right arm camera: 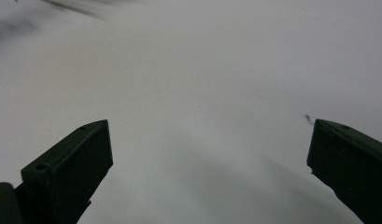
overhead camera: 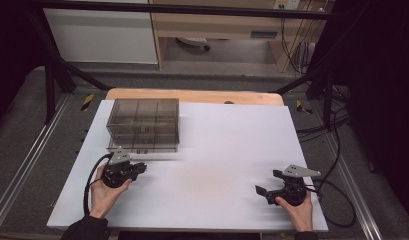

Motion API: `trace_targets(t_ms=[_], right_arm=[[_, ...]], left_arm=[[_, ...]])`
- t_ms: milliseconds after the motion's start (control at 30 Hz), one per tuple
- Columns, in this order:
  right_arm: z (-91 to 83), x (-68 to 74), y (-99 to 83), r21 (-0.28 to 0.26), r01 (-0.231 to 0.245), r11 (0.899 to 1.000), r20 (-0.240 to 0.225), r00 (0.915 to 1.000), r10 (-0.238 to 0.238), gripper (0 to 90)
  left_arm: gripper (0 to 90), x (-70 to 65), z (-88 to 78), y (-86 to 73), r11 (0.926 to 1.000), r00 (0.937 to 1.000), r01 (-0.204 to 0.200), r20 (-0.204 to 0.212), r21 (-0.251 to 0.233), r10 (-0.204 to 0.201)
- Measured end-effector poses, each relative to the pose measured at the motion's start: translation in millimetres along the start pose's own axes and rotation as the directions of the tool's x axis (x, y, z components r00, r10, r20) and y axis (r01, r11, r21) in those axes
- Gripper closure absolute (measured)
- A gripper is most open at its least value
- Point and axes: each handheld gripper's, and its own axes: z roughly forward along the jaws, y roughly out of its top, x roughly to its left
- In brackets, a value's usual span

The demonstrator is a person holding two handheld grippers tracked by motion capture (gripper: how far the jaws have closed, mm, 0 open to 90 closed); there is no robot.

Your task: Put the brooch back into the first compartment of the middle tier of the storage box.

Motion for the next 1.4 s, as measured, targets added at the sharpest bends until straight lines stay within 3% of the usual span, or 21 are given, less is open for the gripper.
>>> trace_targets(t_ms=[1400], right_arm=[[-0.3, -0.1, 0.2, 0.002, 0.0, 1.0, 0.0, 1.0, 0.0, 0.6]], left_arm=[[82.6, 37.2, -30.4, 17.8, 0.9999, 0.9962, 0.01, -0.086, 0.006, -0.009]])
